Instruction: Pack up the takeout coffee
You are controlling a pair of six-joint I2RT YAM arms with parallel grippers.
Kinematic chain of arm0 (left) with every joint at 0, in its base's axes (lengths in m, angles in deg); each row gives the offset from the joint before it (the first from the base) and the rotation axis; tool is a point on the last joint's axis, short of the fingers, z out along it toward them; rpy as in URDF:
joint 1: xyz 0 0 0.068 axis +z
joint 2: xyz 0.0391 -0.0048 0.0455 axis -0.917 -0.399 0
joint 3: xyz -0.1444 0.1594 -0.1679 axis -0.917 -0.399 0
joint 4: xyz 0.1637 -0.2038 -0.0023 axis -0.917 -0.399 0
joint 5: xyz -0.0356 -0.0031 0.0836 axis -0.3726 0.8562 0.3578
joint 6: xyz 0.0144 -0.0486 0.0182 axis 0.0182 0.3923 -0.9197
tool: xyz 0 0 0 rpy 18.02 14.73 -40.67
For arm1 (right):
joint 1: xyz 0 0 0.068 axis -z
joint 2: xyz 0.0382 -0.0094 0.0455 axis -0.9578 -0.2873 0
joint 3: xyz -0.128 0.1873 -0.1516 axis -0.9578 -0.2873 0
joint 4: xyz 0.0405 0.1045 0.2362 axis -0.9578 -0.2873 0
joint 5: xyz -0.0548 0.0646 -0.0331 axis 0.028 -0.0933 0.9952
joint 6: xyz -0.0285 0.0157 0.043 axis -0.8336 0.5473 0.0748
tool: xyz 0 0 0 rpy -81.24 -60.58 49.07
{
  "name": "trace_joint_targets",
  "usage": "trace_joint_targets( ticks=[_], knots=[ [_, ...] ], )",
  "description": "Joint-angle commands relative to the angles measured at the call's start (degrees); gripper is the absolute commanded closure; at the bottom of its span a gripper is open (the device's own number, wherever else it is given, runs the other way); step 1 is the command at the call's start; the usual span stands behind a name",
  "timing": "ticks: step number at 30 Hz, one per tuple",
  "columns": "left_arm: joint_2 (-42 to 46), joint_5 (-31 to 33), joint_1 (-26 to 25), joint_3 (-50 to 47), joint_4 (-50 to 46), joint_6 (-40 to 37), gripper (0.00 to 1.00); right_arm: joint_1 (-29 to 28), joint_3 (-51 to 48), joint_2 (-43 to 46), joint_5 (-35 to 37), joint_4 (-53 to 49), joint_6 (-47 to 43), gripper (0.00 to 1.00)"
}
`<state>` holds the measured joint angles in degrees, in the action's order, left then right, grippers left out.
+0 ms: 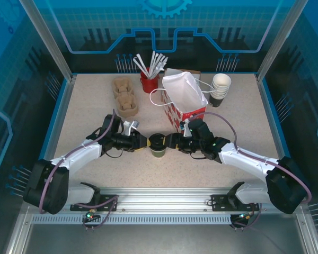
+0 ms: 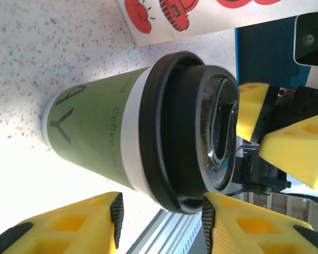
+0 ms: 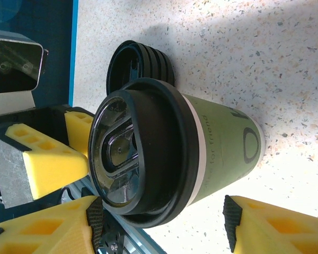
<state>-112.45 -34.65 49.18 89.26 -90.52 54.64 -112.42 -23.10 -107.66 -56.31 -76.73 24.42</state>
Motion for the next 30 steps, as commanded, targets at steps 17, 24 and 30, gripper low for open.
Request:
trace_joint_targets(
  ticks=[17, 24, 30],
  knots=[
    [-3.0, 8.8, -0.3, 13.4, -9.5, -0.5, 0.38, -1.8, 3.1, -1.6, 1.3, -1.2, -2.2, 0.36],
    [-6.3, 8.9, -2.2, 15.3, -12.5, -4.5, 0.36, -1.8, 3.6, -1.9, 1.8, -2.3, -2.8, 0.36],
    [-9.6, 7.5, -3.2, 15.9, -13.4, -5.7, 0.38, -1.9, 3.6, -2.5, 2.0, -2.5, -2.9, 0.37]
  ],
)
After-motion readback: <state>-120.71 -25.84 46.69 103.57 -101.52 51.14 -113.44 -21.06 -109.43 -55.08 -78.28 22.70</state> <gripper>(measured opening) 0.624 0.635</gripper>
